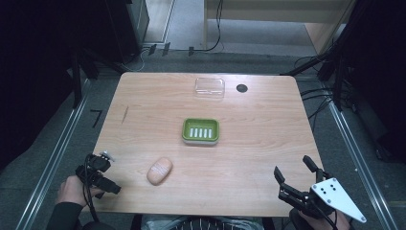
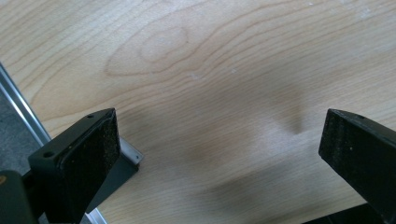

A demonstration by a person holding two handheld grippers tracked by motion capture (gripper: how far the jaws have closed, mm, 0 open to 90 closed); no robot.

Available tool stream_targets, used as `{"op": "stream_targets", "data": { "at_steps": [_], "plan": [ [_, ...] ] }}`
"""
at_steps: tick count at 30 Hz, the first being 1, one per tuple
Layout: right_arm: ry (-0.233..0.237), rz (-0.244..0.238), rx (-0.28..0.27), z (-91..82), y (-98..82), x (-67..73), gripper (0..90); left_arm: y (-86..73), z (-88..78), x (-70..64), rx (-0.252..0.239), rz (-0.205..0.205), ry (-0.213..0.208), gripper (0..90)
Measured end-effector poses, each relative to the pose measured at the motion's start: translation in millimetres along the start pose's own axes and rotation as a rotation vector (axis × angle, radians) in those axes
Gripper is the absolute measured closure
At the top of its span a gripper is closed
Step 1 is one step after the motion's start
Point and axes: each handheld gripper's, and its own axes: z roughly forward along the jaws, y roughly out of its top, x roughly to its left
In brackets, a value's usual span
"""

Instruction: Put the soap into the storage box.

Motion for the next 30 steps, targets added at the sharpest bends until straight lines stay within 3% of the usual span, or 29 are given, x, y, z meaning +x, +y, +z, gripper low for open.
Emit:
{"op": "stream_targets", "data": {
  "at_steps": [18,30],
  "plan": [
    [0.0,0.003,0.001,1.0,-0.9,-2.2,13.2,5.1,-6.1,-5.5,-0.041,-0.002,-0.007,0.0],
    [0.003,-0.003,0.004,2.0,-0.7,-1.8,13.2,13.7,-13.9,-20.2,-0.063,0.046,-0.013,0.0]
  ]
}}
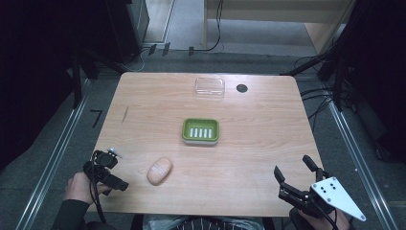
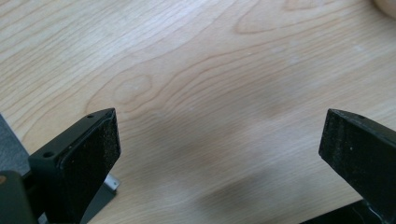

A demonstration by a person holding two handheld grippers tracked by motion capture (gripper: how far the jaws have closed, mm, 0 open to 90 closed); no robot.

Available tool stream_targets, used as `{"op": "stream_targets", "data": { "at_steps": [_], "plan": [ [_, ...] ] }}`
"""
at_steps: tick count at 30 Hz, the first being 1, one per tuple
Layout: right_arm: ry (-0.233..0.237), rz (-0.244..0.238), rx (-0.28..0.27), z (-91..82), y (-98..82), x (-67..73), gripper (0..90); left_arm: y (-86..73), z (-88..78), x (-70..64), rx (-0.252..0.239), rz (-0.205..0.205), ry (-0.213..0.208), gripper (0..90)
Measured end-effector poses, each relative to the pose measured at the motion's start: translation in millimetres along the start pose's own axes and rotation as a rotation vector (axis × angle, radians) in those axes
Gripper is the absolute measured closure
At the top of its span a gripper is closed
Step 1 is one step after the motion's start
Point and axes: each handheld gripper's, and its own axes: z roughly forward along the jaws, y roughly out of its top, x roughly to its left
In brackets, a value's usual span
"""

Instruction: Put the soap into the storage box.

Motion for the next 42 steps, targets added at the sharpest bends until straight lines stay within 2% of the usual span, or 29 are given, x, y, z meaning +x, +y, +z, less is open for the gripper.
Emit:
{"op": "stream_targets", "data": {
  "at_steps": [18,26,32,39,42],
  "plan": [
    [-0.003,0.003,0.004,-0.6,0.8,2.0,13.2,10.4,-5.3,-19.6,-0.05,0.075,-0.027,0.0],
    [-0.003,0.0,0.004,-0.4,0.9,2.0,13.2,16.1,-8.3,-27.3,-0.073,0.099,-0.034,0.0],
    [-0.002,-0.001,0.003,-0.3,1.0,2.2,13.2,19.7,-9.9,-31.4,-0.073,0.11,-0.04,0.0],
    [-0.004,0.001,0.003,-0.5,1.0,2.2,13.2,30.0,-13.4,-38.7,-0.077,0.143,-0.047,0.0],
    [-0.004,-0.001,0.003,-0.3,1.0,2.1,13.2,39.1,-17.5,-45.0,-0.097,0.159,-0.051,0.0]
  ]
}}
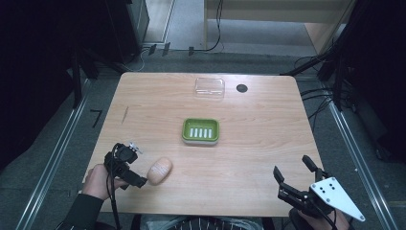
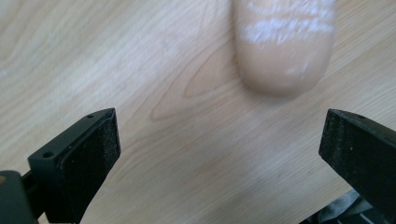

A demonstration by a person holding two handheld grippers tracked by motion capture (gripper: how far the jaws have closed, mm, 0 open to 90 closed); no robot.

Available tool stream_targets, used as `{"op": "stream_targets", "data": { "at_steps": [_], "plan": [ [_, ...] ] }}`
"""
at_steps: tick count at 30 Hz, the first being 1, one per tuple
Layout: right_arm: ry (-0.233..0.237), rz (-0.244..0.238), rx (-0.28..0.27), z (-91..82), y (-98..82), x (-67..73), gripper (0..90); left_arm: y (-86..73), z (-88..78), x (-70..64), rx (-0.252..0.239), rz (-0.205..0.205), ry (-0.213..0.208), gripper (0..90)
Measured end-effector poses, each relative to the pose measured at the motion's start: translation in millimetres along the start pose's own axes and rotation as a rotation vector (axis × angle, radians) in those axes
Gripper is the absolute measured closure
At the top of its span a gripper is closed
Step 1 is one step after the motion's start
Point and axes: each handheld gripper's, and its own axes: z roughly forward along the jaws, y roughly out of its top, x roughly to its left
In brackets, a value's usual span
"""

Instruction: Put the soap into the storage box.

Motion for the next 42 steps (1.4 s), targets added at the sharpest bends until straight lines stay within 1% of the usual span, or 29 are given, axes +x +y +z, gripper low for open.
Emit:
{"op": "stream_targets", "data": {
  "at_steps": [2,3,4,8,11,12,13,16,20,23,28,30,31,32,33,34,36,39,41,42],
  "plan": [
    [0.0,0.001,0.001,-0.1,0.0,0.0,13.2,2.5,-0.9,-1.4,0.001,0.005,-0.002,0.0],
    [0.001,0.003,0.001,-0.2,-0.1,-0.1,13.2,4.9,-1.2,-2.2,0.001,0.019,0.0,0.0],
    [0.0,0.002,-0.001,-0.1,-0.2,-0.5,13.2,8.8,-1.6,-4.5,-0.007,0.018,-0.011,0.0],
    [0.0,0.004,0.0,-0.2,-0.3,-0.7,13.2,14.3,0.5,-8.7,-0.001,0.032,-0.013,0.0],
    [0.0,0.003,0.0,-0.2,-0.3,-0.7,13.2,18.2,2.3,-12.1,0.004,0.034,-0.017,0.0],
    [-0.001,0.003,0.0,-0.2,-0.3,-0.5,13.2,19.6,3.0,-13.3,-0.005,0.029,-0.019,0.0],
    [0.0,0.001,-0.001,-0.1,-0.2,-0.6,13.2,21.0,3.2,-14.0,-0.001,0.037,-0.019,0.0],
    [0.0,0.003,0.001,-0.3,-0.2,-0.1,13.2,24.1,5.4,-16.9,-0.003,0.029,-0.017,0.0],
    [0.0,0.002,0.001,-0.2,-0.2,0.0,13.2,27.2,8.0,-18.0,0.006,0.034,-0.017,0.0],
    [0.0,0.002,0.002,-0.1,-0.2,-0.2,13.2,30.5,11.3,-21.2,-0.012,0.03,-0.01,0.0],
    [-0.001,-0.001,0.001,-0.1,-0.1,-0.2,13.2,34.7,16.5,-22.6,-0.008,0.032,-0.004,0.0],
    [-0.001,0.0,0.0,-0.2,-0.2,-0.1,13.2,36.5,20.4,-23.4,-0.009,0.022,-0.002,0.0],
    [-0.001,0.0,0.0,-0.2,-0.2,-0.1,13.2,37.6,22.5,-23.3,0.005,0.027,0.0,0.0],
    [-0.001,0.0,0.001,-0.1,-0.2,-0.1,13.2,39.3,27.0,-24.3,0.012,0.017,0.009,0.0],
    [-0.001,0.0,0.001,-0.1,-0.2,-0.1,13.2,39.3,27.0,-24.3,0.012,0.017,0.009,0.0],
    [-0.001,-0.001,0.0,-0.3,-0.2,-0.1,13.2,41.4,31.8,-25.4,0.026,0.012,0.018,0.0],
    [0.0,0.002,0.0,-0.3,-0.2,0.0,13.2,43.0,33.8,-25.5,0.034,0.009,0.015,0.0],
    [0.0,0.002,0.0,-0.3,-0.2,-0.1,13.2,45.5,37.3,-27.0,0.034,0.0,0.017,0.0],
    [0.0,0.001,-0.001,-0.2,-0.3,-0.4,13.2,45.8,38.0,-27.6,0.028,-0.007,0.014,1.9],
    [0.0,0.002,0.001,-0.2,-0.3,-0.3,13.2,46.5,38.6,-28.4,0.035,-0.007,0.02,3.0]
  ]
}}
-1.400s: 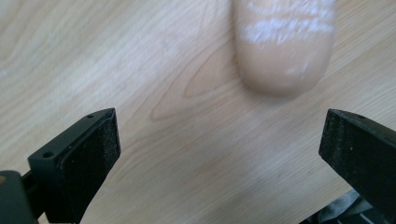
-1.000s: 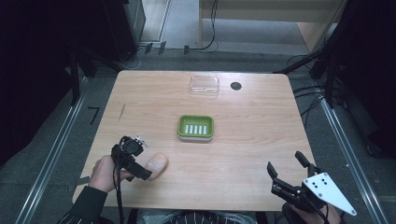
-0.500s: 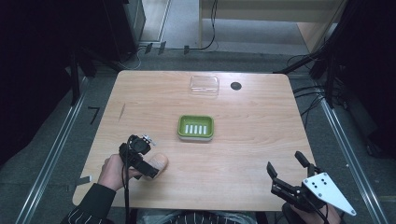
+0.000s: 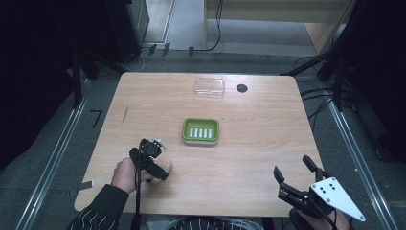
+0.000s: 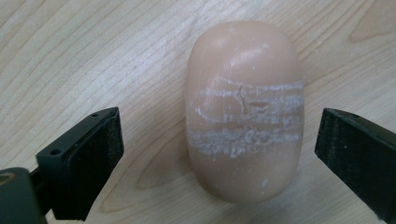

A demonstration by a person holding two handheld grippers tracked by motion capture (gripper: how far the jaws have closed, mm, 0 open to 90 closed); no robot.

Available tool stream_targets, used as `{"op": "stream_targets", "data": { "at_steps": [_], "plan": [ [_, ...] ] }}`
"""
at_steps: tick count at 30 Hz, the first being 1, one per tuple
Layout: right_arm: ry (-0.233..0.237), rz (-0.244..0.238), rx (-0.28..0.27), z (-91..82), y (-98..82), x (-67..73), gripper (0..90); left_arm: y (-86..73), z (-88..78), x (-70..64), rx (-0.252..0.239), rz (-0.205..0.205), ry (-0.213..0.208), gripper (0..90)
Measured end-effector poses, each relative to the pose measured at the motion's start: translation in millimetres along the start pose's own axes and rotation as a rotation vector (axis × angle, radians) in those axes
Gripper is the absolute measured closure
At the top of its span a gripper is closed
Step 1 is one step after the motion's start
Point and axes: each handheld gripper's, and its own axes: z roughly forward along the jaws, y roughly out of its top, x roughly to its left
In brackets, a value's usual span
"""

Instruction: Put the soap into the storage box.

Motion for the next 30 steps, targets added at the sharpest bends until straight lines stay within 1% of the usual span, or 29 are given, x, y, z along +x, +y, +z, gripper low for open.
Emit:
{"op": "stream_targets", "data": {
  "at_steps": [2,3,5,6,7,9,10,11,12,13,15,18,20,21,26,30],
  "plan": [
    [0.0,-0.001,0.0,0.0,0.0,0.1,13.2,0.0,0.5,-0.1,-0.007,-0.008,0.004,5.7],
    [-0.001,0.0,-0.001,-0.1,0.0,0.0,13.2,-0.2,1.2,-0.2,-0.007,-0.013,-0.002,5.8],
    [-0.001,0.0,-0.001,-0.1,0.0,0.2,13.2,-0.2,3.0,-1.0,-0.008,-0.018,0.0,6.9],
    [-0.001,-0.002,-0.002,0.0,0.1,0.1,13.2,0.2,3.9,-1.4,-0.001,-0.009,-0.001,8.0],
    [-0.001,-0.004,-0.001,0.0,0.1,0.2,13.2,0.2,4.5,-1.9,-0.002,-0.007,-0.007,8.0],
    [-0.001,-0.003,-0.002,0.0,0.1,0.2,13.2,0.4,5.2,-2.4,0.003,0.0,-0.005,8.4],
    [-0.001,-0.002,-0.002,0.0,0.1,0.2,13.2,0.0,5.8,-3.5,-0.001,-0.004,-0.007,10.2],
    [-0.001,-0.002,-0.002,0.0,0.1,0.2,13.2,0.0,6.7,-4.3,-0.003,-0.001,-0.003,14.0],
    [-0.001,-0.003,-0.002,0.0,0.1,0.2,13.2,0.2,7.8,-5.3,0.005,0.009,-0.007,13.5],
    [-0.001,-0.003,-0.002,0.0,0.1,0.2,13.2,0.2,7.8,-5.3,0.005,0.009,-0.007,14.5],
    [0.0,0.0,-0.001,-0.2,0.0,0.2,13.2,1.0,10.7,-8.6,0.015,0.025,-0.004,16.9],
    [0.0,-0.001,-0.002,-0.3,0.0,0.1,13.2,1.2,10.7,-9.1,0.017,0.024,0.005,22.0],
    [0.0,0.0,-0.001,-0.1,0.0,0.1,13.2,1.1,12.5,-9.8,0.033,0.026,0.001,24.0],
    [0.0,-0.001,-0.001,-0.1,0.0,0.1,13.2,1.0,12.6,-10.1,0.027,0.025,-0.008,25.8],
    [0.0,-0.001,-0.001,-0.2,0.0,0.2,13.2,0.5,11.4,-10.7,0.019,0.036,-0.009,31.5],
    [0.0,-0.001,-0.001,-0.2,0.0,0.2,13.2,-0.1,11.2,-10.5,0.015,0.037,-0.01,32.7]
  ]
}}
